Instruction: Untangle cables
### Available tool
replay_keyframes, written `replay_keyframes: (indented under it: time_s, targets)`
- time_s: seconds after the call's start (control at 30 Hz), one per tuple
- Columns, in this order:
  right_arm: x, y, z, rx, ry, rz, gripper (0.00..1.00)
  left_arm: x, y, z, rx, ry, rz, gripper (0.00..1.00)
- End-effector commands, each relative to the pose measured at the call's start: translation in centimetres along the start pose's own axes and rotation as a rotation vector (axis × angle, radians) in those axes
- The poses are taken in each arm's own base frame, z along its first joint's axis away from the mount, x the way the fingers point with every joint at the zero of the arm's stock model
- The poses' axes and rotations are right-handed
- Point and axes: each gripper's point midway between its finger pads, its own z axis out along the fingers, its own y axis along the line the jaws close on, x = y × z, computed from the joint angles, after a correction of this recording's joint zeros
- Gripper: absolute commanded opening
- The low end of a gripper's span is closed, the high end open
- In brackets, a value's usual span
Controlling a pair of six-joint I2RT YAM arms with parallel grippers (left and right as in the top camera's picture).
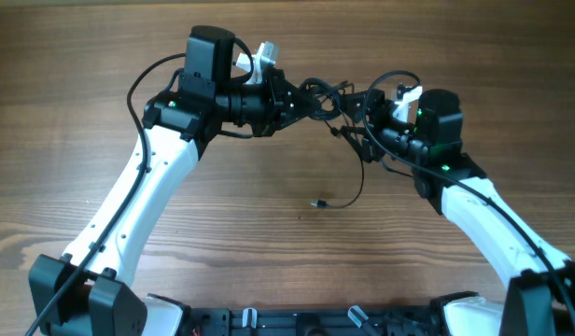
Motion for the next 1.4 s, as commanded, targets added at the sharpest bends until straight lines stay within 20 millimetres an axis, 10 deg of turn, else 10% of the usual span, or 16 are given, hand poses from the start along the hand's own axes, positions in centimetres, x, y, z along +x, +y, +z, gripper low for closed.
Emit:
replay_keyframes:
  time_s: [0.0, 0.3, 0.73, 0.97, 1.37]
  targets:
    - [1.2, -1.0, 1.7, 0.016, 0.054, 0.105, 0.85, 1.6, -2.7, -0.3, 0.055, 0.037, 0.048, 0.04]
    - [1.5, -6.6, 4.0, 0.166, 0.068, -0.085, 0.75, 0.2, -6.0, -1.7, 0.191, 0.024, 0.109, 0.04]
    - [-5.5, -12.7, -2.1, 0.367, -0.046, -0.22, 0.7, -5.3, -4.2, -7.6, 0.205, -0.144, 0.096, 0.04]
    - [-4.1, -11.1, -2.6, 0.226, 0.091, -0.348, 0.88, -6.4, -2.6, -7.2, 0.133, -0.218, 0.002, 0.04]
    - [6.2, -0.8, -5.8, -0.151, 0.326, -0.89, 1.0, -7.4, 7.1, -8.3, -0.108, -0.496, -0.939, 0.04]
